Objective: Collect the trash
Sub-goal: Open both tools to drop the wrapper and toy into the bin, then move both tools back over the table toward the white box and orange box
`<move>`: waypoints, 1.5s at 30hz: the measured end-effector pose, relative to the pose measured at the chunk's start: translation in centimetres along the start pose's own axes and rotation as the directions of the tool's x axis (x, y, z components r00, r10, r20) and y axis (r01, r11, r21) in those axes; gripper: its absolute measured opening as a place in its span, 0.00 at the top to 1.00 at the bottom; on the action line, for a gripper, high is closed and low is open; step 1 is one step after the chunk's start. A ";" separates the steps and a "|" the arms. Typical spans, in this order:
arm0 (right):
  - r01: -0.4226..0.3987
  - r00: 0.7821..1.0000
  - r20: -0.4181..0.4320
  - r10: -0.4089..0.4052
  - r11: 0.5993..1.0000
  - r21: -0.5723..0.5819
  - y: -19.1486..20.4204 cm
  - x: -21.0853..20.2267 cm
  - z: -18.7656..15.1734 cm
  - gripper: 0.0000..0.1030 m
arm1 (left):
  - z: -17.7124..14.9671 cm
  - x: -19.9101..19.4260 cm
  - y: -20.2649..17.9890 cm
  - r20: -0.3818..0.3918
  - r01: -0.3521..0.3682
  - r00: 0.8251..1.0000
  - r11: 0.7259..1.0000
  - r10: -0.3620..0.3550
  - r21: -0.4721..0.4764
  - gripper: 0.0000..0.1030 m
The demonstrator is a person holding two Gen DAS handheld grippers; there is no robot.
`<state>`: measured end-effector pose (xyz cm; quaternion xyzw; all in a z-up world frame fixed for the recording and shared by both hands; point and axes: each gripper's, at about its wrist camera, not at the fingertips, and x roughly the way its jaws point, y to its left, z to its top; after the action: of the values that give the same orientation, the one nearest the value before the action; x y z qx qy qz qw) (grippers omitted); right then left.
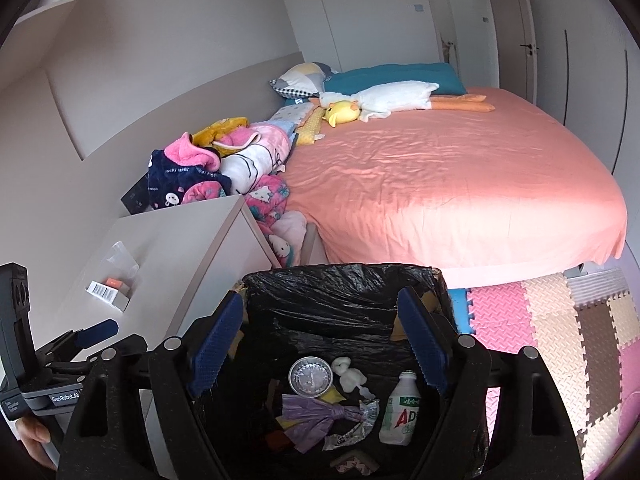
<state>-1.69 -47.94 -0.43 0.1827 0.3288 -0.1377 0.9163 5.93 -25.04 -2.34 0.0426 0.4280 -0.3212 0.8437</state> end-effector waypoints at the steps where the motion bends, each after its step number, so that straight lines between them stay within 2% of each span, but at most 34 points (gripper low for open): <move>1: -0.006 1.000 -0.002 0.006 1.000 -0.003 0.4 0.2 0.0 0.23 | 0.0 -0.1 0.3 0.002 -0.010 1.000 1.000 0.010 -0.003 0.07; 11: -0.064 0.998 -0.021 0.063 0.997 -0.045 4.0 2.1 0.1 0.23 | 0.4 -0.6 4.4 0.008 -0.092 0.996 0.992 0.093 -0.087 0.07; 19: -0.101 0.994 -0.034 0.099 0.993 -0.065 6.0 3.6 0.6 0.23 | 0.8 -0.5 7.2 -0.001 -0.131 0.991 0.982 0.132 -0.140 0.07; 33: -0.147 0.988 -0.053 0.143 0.985 -0.090 8.9 6.0 1.3 0.23 | 2.5 1.0 11.9 -0.042 -0.269 0.963 0.940 0.266 -0.208 0.07; 45: -0.164 0.984 -0.086 0.156 0.982 -0.097 10.1 8.0 1.1 0.23 | 3.2 2.8 14.6 -0.106 -0.335 0.942 0.907 0.318 -0.253 0.07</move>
<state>8.66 -40.40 -2.39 0.1660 0.3551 -0.0389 0.9191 17.80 -16.02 -5.39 0.0092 0.4803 -0.1133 0.8697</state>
